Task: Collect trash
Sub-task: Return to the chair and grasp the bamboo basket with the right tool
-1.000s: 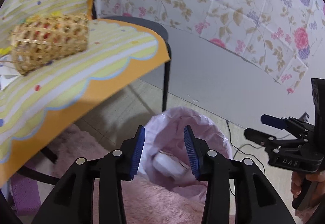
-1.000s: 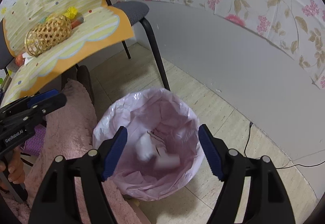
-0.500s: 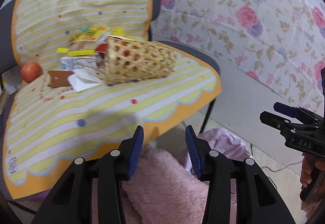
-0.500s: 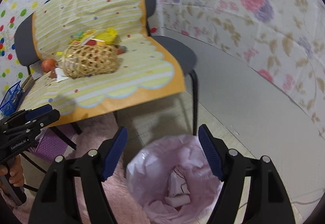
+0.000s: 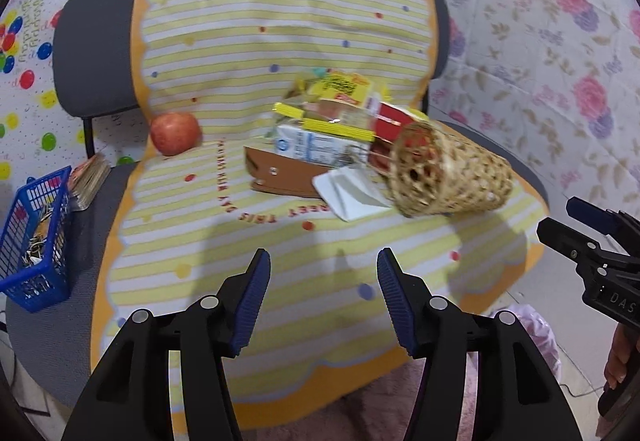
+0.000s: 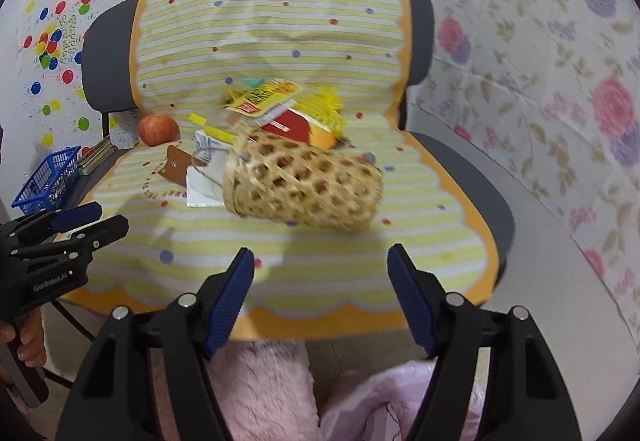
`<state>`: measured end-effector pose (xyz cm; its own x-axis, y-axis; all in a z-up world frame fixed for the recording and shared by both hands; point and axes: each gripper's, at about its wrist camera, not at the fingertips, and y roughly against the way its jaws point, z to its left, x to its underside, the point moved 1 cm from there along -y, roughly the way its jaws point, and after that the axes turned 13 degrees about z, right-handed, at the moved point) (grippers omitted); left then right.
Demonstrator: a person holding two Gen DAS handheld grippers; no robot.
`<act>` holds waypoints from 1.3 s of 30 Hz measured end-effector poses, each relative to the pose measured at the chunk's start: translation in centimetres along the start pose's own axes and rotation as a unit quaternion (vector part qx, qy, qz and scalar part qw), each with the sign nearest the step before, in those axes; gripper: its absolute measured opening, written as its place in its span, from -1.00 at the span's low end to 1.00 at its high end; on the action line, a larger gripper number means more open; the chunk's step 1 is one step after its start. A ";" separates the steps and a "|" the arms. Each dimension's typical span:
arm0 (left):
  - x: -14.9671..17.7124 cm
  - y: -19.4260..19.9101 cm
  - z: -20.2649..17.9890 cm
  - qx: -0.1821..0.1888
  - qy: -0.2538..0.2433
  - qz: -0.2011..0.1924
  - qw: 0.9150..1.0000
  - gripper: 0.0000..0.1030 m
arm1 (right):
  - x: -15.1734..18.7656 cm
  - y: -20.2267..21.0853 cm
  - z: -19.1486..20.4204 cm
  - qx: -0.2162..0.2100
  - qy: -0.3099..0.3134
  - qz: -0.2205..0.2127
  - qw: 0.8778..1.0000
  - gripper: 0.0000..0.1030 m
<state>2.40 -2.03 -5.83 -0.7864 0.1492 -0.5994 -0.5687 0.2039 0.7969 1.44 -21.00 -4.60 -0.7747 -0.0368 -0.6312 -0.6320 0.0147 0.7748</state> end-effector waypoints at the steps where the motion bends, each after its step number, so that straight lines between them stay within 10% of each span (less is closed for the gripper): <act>1: 0.0 -0.1 0.4 0.000 0.003 0.000 1.000 0.10 | -0.6 -0.5 0.5 0.002 0.000 -0.001 1.000 0.33; 15: -1.5 -2.7 2.1 0.018 0.017 0.014 1.000 0.10 | -4.9 -6.4 4.9 0.118 0.009 -0.002 0.993 0.58; 26: -1.4 -3.6 0.6 0.027 0.008 0.027 0.999 0.10 | -0.3 -4.0 -3.3 0.137 -0.048 -0.001 0.989 -0.84; 36: -4.4 -3.8 -1.4 0.030 -0.010 0.019 0.999 0.11 | -0.5 -1.1 -8.9 0.055 -0.118 -0.058 0.990 -0.88; 39: -6.8 -3.9 -1.3 0.020 -0.006 0.004 1.000 0.61 | -1.6 -0.2 -9.6 0.049 -0.123 -0.082 0.988 -0.88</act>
<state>9.69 -5.09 -4.75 -0.7876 0.1625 -0.5943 -0.5525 0.2407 0.7980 3.00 -30.50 -3.39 -0.6350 0.1975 -0.7468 -0.7389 0.1267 0.6618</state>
